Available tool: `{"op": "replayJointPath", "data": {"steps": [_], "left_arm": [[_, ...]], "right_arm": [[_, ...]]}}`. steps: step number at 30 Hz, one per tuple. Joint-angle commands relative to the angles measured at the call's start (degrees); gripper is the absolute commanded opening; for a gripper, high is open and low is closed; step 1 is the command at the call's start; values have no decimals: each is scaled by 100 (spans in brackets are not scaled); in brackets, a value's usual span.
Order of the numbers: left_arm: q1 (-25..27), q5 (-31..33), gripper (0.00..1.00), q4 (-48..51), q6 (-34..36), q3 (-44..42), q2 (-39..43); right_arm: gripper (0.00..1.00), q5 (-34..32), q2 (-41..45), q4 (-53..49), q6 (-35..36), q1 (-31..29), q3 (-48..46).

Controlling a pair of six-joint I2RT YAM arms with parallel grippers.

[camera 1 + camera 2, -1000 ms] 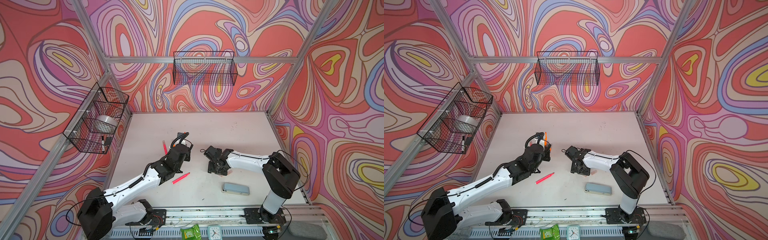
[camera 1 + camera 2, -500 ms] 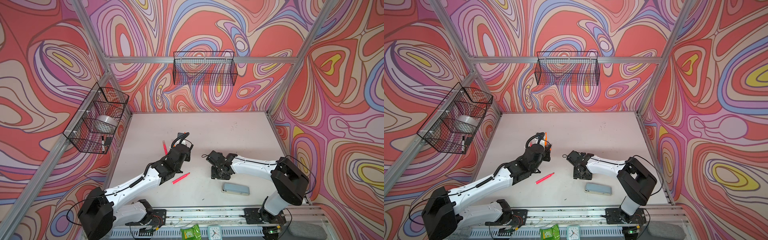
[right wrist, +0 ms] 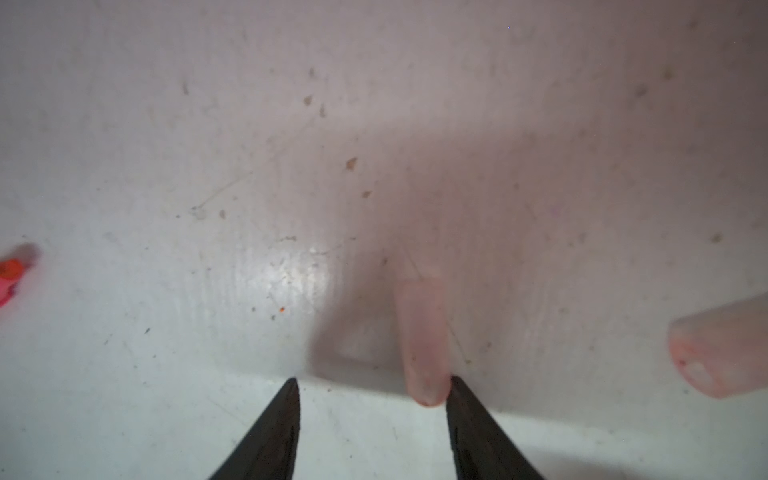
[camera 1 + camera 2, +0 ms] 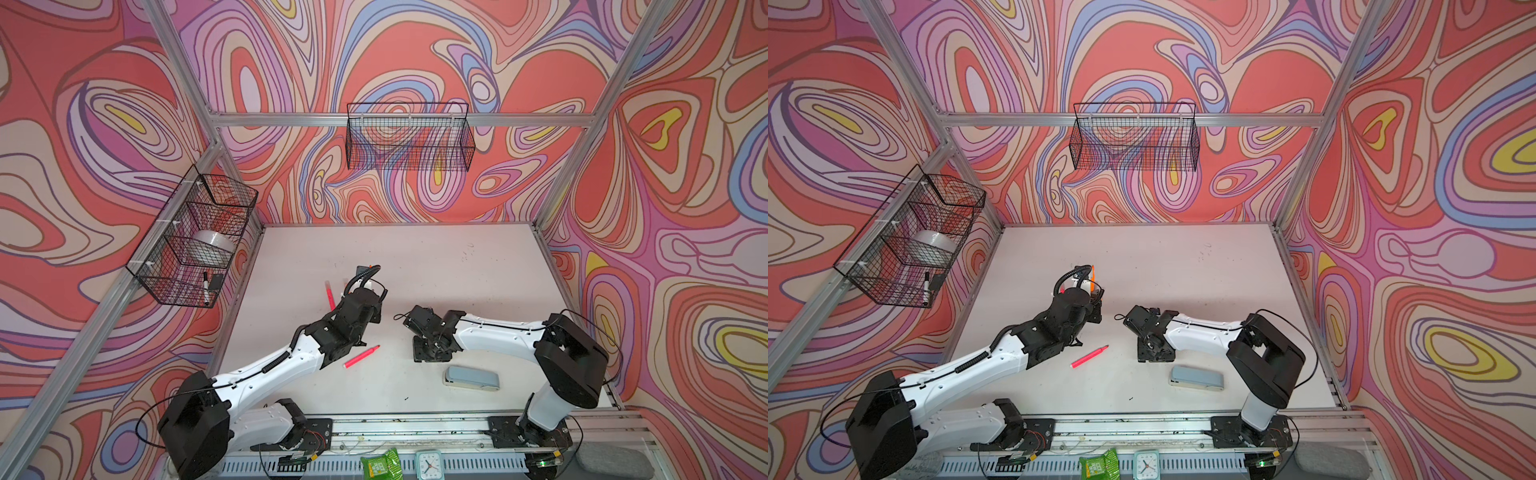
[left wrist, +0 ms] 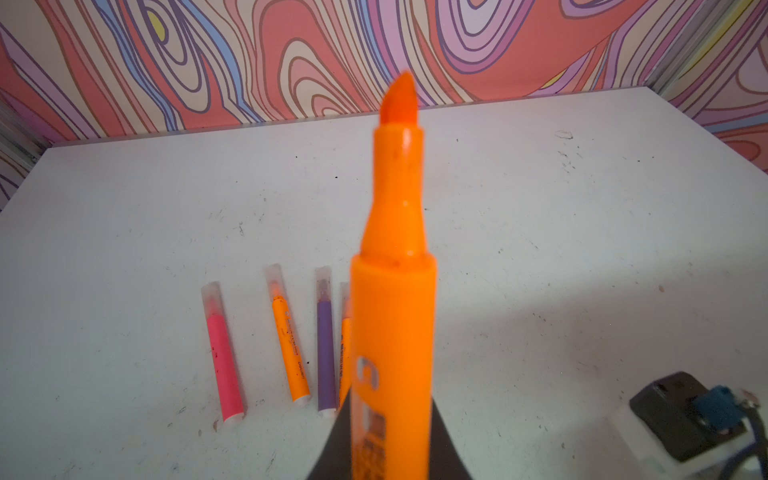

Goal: Insert the pens into the pen caps
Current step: 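Close the right gripper on the pale-pink cap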

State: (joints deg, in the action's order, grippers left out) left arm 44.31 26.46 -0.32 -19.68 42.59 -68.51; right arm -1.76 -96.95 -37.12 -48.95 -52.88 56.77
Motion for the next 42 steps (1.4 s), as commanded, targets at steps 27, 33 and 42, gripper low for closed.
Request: {"op": "replayJointPath", "data": {"steps": [27,33,42], "left_arm": [[25,58,0,111,-1,76,-35],[25,45,0,109,-9,83,-55],[25,33,0,105,-18,83,-49]], "right_arm": [[43,-771,-954,-574,-169,-64,621],[43,-832,-1053,-539,-202,-57,568],[42,-863,-1316,-470,-307,-62,513]]}}
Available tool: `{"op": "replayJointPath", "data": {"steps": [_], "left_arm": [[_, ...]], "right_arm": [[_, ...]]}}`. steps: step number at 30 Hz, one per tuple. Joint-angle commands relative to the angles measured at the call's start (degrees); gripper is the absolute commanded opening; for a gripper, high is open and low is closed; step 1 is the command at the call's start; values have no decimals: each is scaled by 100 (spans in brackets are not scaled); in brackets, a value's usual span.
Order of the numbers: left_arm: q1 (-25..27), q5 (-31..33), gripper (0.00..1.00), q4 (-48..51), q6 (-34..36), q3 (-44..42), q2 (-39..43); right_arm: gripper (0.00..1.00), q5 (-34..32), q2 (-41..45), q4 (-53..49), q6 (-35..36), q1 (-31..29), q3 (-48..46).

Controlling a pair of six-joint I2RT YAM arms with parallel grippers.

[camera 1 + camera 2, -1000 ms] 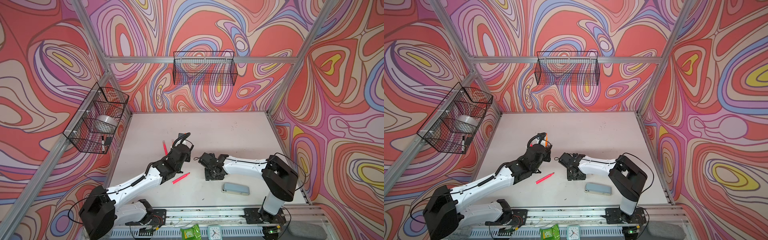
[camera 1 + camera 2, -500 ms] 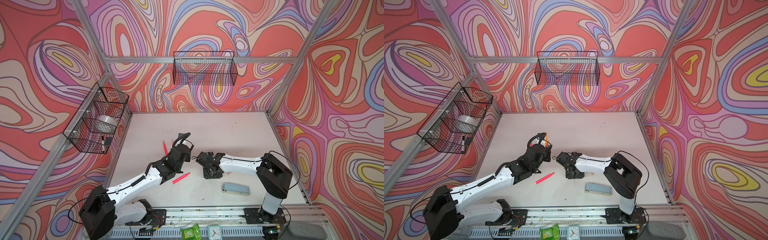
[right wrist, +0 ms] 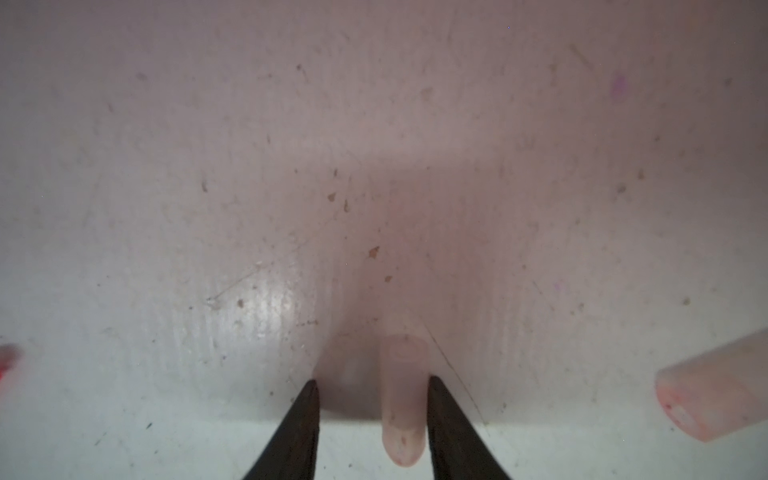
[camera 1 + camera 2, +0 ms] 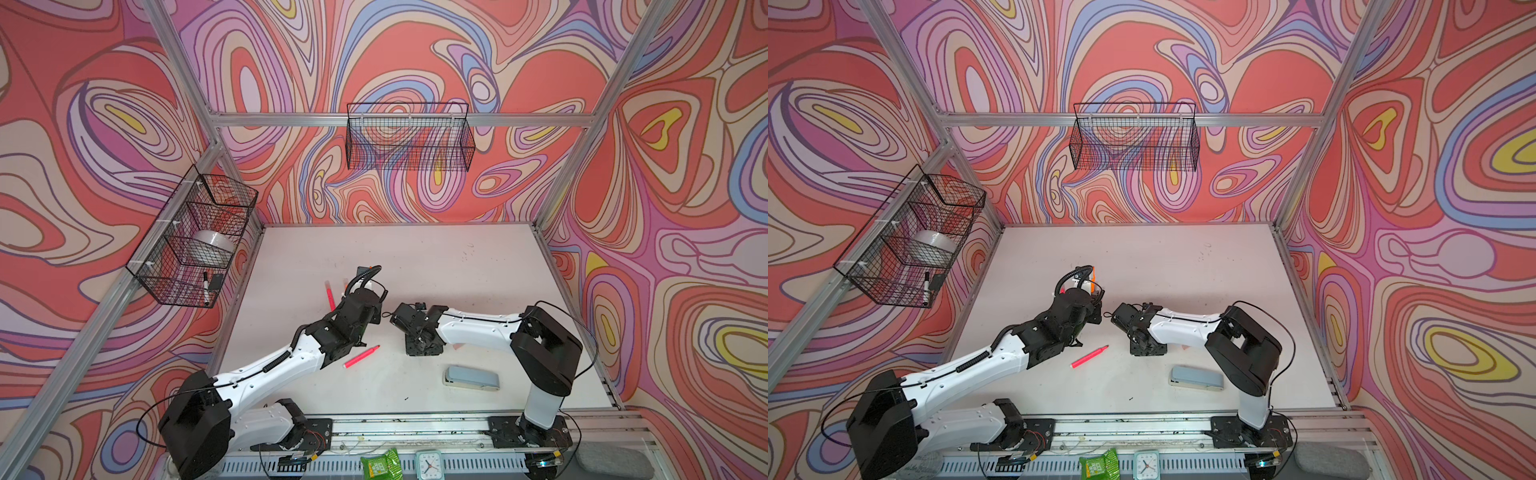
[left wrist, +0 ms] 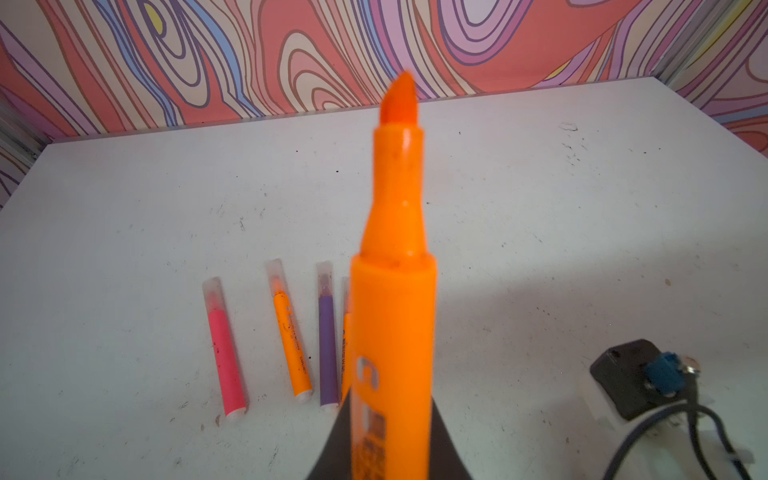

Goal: Insert the pens into the pen caps
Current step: 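Close the right gripper on the pale-pink cap, then lift the cap with the right gripper toward the held marker tip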

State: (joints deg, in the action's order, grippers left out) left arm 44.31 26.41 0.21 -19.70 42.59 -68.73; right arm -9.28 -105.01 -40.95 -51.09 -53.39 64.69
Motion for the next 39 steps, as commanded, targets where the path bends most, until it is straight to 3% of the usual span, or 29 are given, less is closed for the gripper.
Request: {"op": "replayJointPath", "data": {"steps": [1,12,30,36,39], "left_arm": [[24,30,0,54,-16,83,-34],[25,-3,0,58,-32,85,-52],[25,-35,0,56,-42,92,-57],[25,-54,0,52,-42,92,-56],[25,-53,0,40,-42,75,-40]], "right_arm": [[42,-122,-502,-85,-92,-13,-290],[41,-257,-651,-41,-112,-12,-307],[22,-362,-806,86,-120,48,-349],[12,-436,-487,149,-186,54,-422],[11,-556,-165,101,-224,67,-441]]}}
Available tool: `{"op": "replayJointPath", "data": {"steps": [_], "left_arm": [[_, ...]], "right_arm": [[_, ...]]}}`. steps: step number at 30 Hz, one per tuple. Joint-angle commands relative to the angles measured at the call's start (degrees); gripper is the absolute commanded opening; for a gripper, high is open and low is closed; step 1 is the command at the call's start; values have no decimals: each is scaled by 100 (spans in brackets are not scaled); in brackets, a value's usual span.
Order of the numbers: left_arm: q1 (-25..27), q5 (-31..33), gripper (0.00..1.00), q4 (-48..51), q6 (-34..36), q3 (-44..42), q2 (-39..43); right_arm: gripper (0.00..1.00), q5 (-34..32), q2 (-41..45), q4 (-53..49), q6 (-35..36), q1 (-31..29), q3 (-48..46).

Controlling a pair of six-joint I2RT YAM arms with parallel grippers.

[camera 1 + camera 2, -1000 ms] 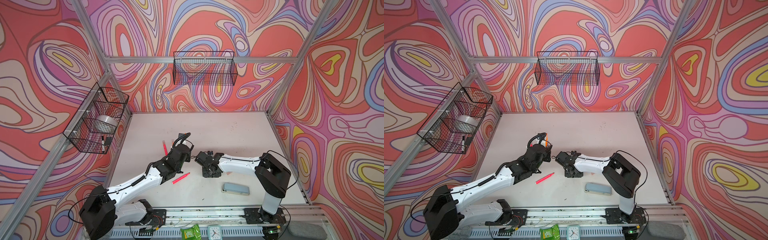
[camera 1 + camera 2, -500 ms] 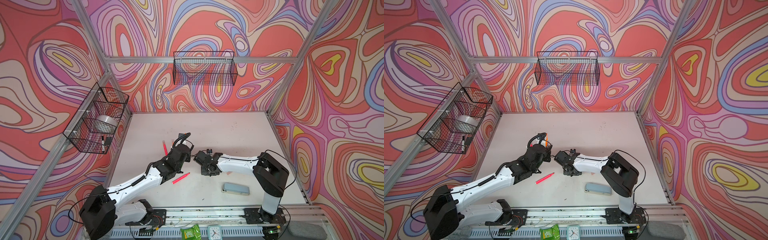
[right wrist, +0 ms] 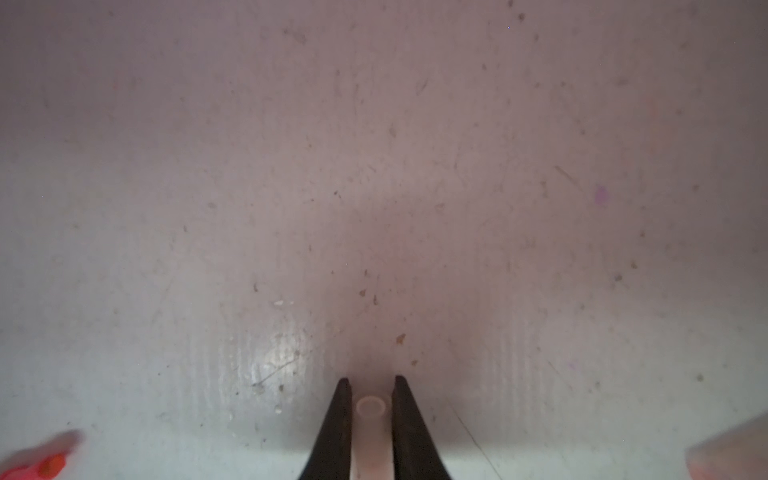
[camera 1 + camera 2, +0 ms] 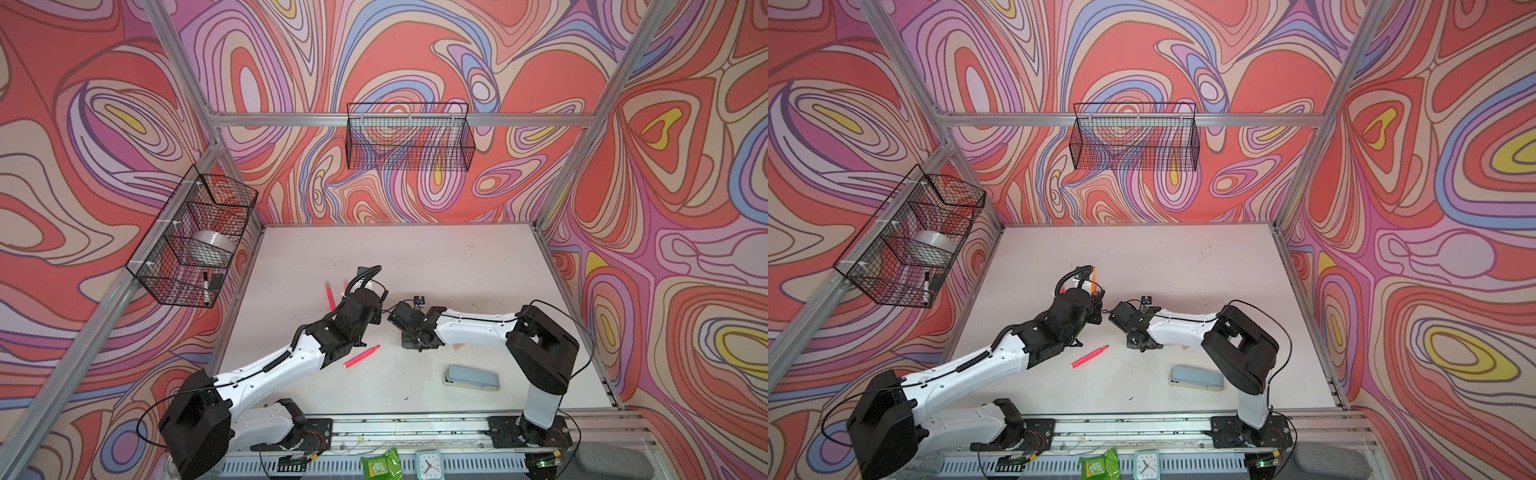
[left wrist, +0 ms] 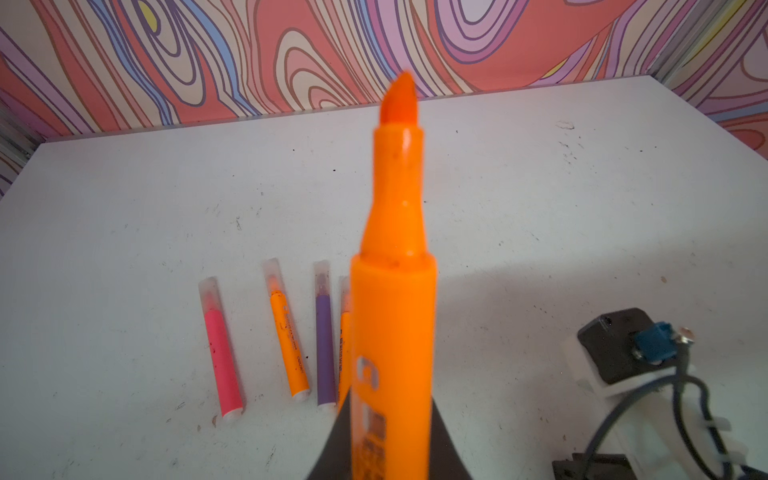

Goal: Insert the pens into the pen caps
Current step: 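Lift the cap with the right gripper toward the held marker tip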

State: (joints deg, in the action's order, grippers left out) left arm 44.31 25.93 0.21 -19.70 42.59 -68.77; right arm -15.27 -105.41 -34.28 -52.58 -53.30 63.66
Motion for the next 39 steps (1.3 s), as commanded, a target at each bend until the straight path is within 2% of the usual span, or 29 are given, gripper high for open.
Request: {"op": "replayJointPath", "data": {"steps": [1,8,14,18,22,29,34,39], "left_arm": [[25,-16,0,33,-47,66,-24],[23,-268,0,-134,-95,-49,151],[26,-1112,0,-820,35,-447,562],[25,-1906,0,-1254,147,-650,724],[25,-2517,0,-1647,208,-800,750],[25,-3850,0,-2020,264,-769,585],[29,-4338,0,-2044,283,-643,399],[33,-4256,0,-1956,212,-537,173]], "right_arm": [[11,26,36,-578,-76,82,-337],[11,-537,1673,-705,-115,335,-337],[8,-448,2784,408,228,1044,-512],[8,-353,3222,1377,556,1146,-297],[9,-356,3378,2055,864,1148,-40],[8,163,3383,3162,1056,1147,-198],[10,490,3346,3841,1131,1148,-387],[9,811,3210,4080,1086,1140,-369]]}}
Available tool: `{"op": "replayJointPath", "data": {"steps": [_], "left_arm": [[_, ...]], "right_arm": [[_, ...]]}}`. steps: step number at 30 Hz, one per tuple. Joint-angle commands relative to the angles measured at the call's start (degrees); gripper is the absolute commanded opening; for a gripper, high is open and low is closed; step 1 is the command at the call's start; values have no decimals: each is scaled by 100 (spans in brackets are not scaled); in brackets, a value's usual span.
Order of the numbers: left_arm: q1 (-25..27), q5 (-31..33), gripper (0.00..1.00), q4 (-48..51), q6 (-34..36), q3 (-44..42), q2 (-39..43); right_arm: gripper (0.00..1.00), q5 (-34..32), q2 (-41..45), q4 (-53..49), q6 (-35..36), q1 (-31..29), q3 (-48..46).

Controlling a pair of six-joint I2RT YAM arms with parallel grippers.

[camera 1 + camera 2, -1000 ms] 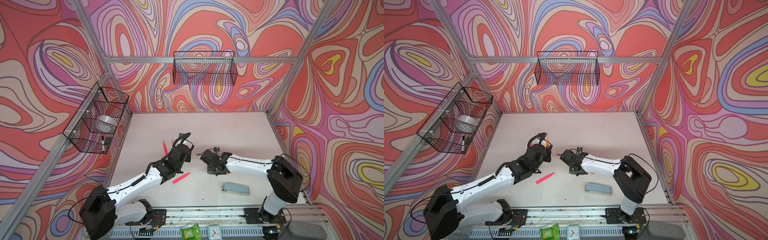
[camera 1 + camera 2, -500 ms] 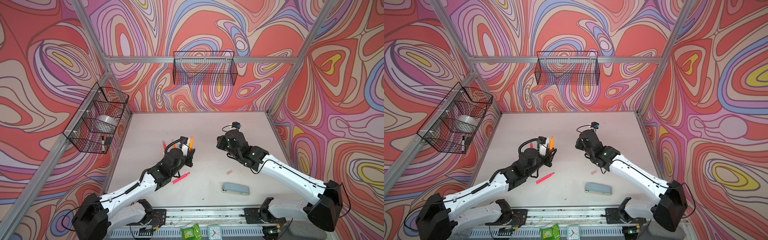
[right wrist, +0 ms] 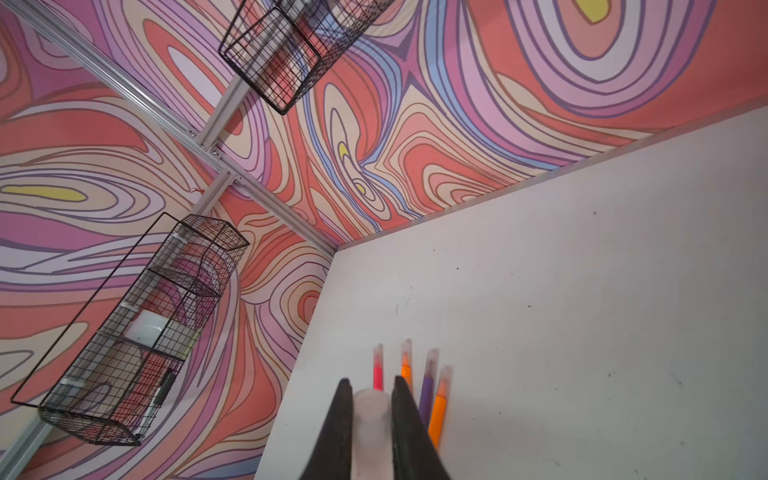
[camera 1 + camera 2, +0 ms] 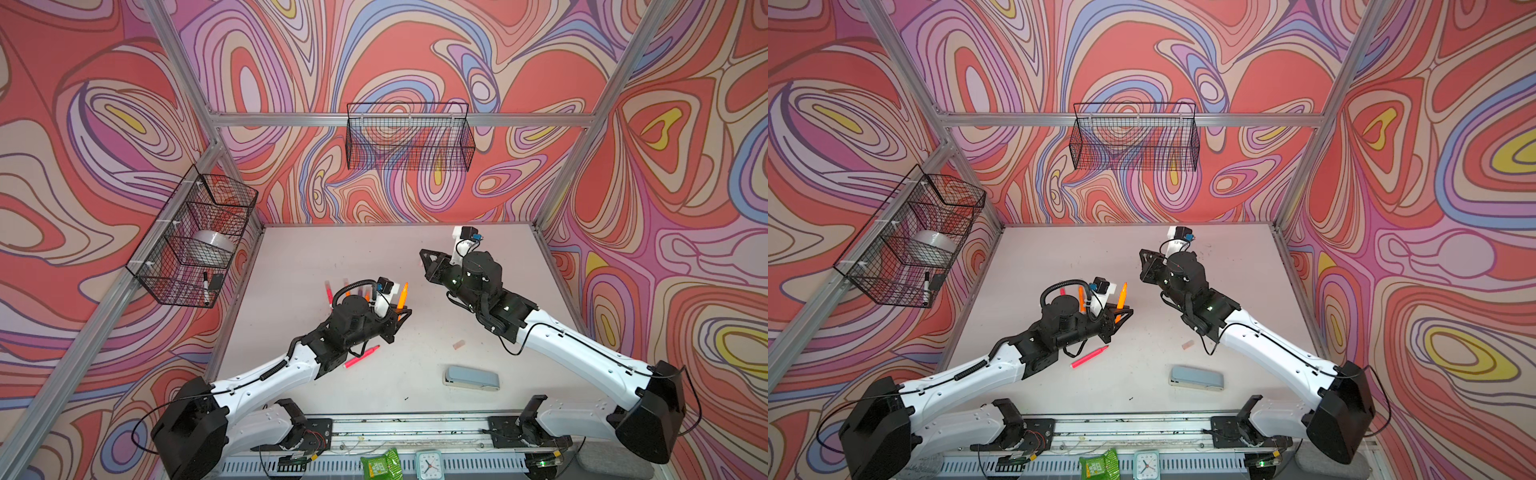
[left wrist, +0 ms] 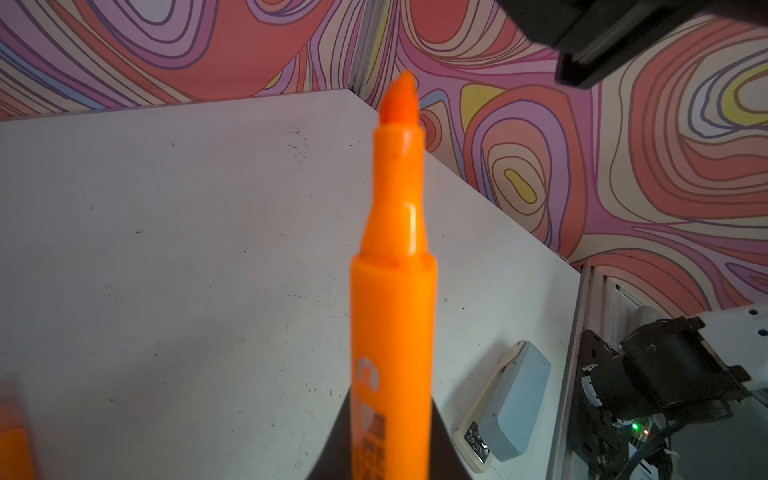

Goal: Insert the pens into the pen caps
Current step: 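Lift the cap with the right gripper toward the held marker tip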

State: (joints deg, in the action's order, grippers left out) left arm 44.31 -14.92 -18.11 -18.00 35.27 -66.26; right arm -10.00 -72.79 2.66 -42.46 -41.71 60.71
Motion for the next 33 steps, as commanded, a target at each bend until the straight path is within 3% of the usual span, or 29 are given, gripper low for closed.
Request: {"op": "replayJointPath", "data": {"steps": [1,15,22,33], "left_arm": [[33,-162,0,-100,40,219,-94],[33,148,0,130,-36,317,-126],[33,481,0,299,-30,367,-158],[31,504,0,363,16,430,-272]], "right_arm": [[9,309,-46,438,74,-17,-103],[12,475,-289,956,-105,-392,-450],[12,390,-236,905,-108,-443,-542],[14,289,-121,798,-1,-447,-586]]}}
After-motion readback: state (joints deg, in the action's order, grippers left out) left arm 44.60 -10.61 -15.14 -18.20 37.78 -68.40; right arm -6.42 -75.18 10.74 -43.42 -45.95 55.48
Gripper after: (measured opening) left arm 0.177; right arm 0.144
